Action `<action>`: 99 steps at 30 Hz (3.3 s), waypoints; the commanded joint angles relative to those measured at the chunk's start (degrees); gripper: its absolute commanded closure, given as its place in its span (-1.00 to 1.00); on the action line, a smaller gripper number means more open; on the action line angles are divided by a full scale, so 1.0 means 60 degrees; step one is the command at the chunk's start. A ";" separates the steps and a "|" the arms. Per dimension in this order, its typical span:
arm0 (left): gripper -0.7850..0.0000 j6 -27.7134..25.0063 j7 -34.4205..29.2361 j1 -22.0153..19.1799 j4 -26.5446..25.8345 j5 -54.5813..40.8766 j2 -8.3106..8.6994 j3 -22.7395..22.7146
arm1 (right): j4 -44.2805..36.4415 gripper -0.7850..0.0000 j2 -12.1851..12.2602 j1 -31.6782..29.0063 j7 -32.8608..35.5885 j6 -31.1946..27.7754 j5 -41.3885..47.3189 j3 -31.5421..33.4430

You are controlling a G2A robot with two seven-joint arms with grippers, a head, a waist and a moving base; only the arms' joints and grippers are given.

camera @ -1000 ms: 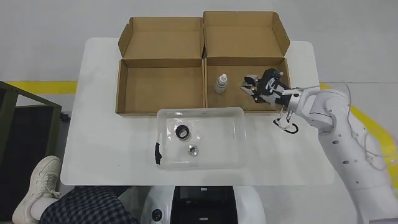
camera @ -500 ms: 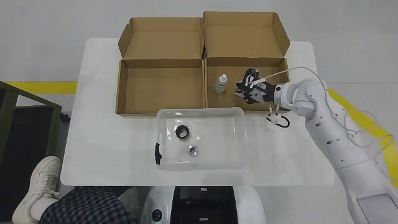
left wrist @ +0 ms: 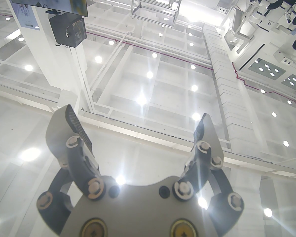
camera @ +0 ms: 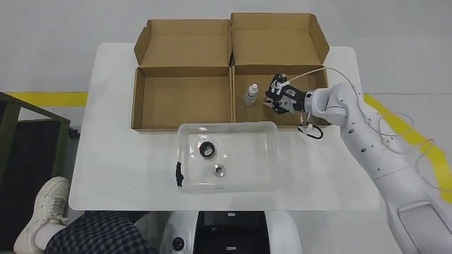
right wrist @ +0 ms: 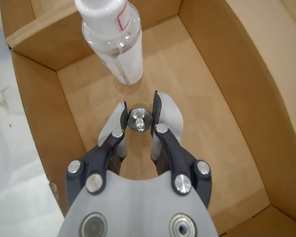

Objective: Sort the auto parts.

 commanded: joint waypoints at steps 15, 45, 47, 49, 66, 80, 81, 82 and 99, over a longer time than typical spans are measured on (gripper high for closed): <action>-1.00 0.0000 0.0000 0.0000 0.0000 0.0000 0.0000 0.0000 | -0.0850 -0.55 0.0147 -0.0264 -0.0426 -0.0256 -0.0014 0.0564; -1.00 0.0000 0.0000 0.0000 0.0000 0.0000 0.0000 0.0000 | -0.7642 -0.70 0.0993 -0.4354 -0.0062 -0.0869 -0.0523 0.2016; -1.00 0.0000 0.0000 0.0000 0.0000 0.0000 0.0000 0.0000 | -0.7611 -0.67 0.0968 -0.4372 -0.0131 -0.0852 -0.0574 0.1823; -1.00 0.0000 0.0000 0.0000 0.0000 0.0000 0.0000 0.0000 | -0.7552 -0.66 0.0943 -0.4374 -0.0207 -0.0848 -0.0610 0.1642; -1.00 0.0000 0.0000 0.0000 0.0000 0.0000 0.0000 0.0000 | -0.6167 -0.62 0.0607 -0.3715 -0.0417 -0.0646 -0.1243 0.0083; -1.00 0.0000 0.0000 0.0000 0.0000 0.0000 0.0000 0.0000 | -0.5395 -0.58 0.0325 -0.3360 -0.0579 -0.0439 -0.1740 -0.0854; -1.00 0.0000 0.0000 0.0000 0.0000 0.0000 0.0000 0.0000 | -0.5365 -0.58 0.0309 -0.3351 -0.0590 -0.0426 -0.1751 -0.0897; -1.00 0.0000 0.0000 0.0000 0.0000 0.0000 0.0000 0.0000 | -0.5339 -0.58 0.0295 -0.3335 -0.0592 -0.0412 -0.1781 -0.0937; -1.00 0.0000 0.0000 0.0000 0.0000 0.0000 0.0000 0.0000 | -0.4672 -0.21 0.0009 -0.3065 -0.0689 -0.0335 -0.1955 -0.1604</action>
